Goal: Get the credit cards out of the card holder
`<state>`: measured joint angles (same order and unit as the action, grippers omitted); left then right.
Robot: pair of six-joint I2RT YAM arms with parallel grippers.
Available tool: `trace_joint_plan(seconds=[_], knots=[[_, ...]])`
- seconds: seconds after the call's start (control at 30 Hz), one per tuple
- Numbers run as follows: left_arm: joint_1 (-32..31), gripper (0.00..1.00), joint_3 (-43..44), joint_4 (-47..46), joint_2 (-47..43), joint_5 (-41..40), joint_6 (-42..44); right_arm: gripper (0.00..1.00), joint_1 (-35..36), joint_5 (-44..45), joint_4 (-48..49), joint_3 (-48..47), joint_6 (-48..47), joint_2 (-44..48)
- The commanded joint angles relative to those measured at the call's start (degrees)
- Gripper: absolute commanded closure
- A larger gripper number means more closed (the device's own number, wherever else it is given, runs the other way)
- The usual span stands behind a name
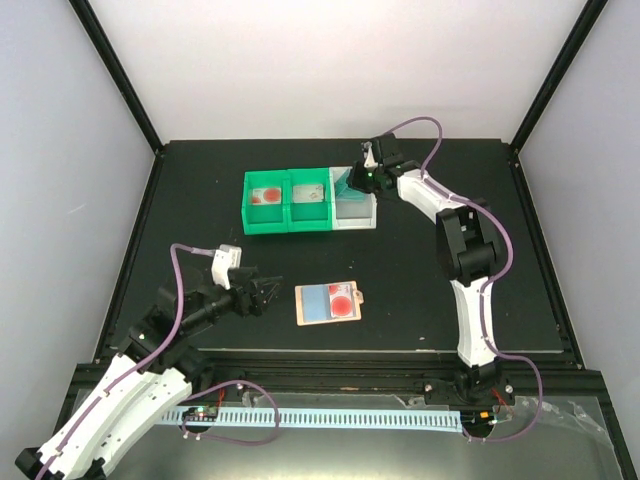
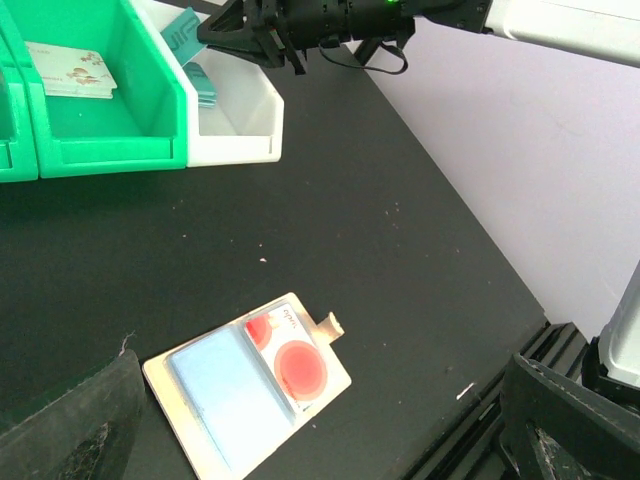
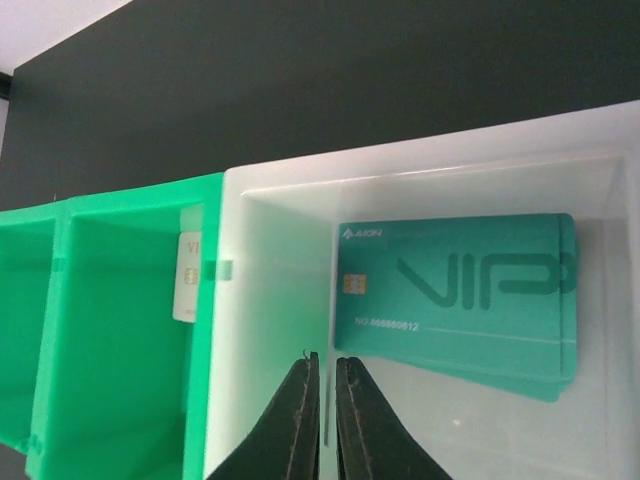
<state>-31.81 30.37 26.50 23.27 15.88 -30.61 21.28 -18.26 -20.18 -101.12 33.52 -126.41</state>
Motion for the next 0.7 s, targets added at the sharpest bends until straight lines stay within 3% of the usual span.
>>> trace_joint_plan(seconds=[0.0, 0.37, 0.67], knots=[[0.49, 0.01, -0.18, -1.33, 0.61, -0.12, 0.73, 0.93, -1.24, 0.17, -0.76, -2.41, 0.9, -1.65], [0.51, 0.01, 0.28, -0.15, 3.24, -2.0, 0.43, 0.74, -2.88, 1.83, -2.13, -3.44, -0.25, -0.12], [0.42, 0.01, 1.01, 2.08, 7.58, -0.73, -0.52, 0.7, -2.99, 2.69, -3.98, 0.21, -1.48, 7.6]])
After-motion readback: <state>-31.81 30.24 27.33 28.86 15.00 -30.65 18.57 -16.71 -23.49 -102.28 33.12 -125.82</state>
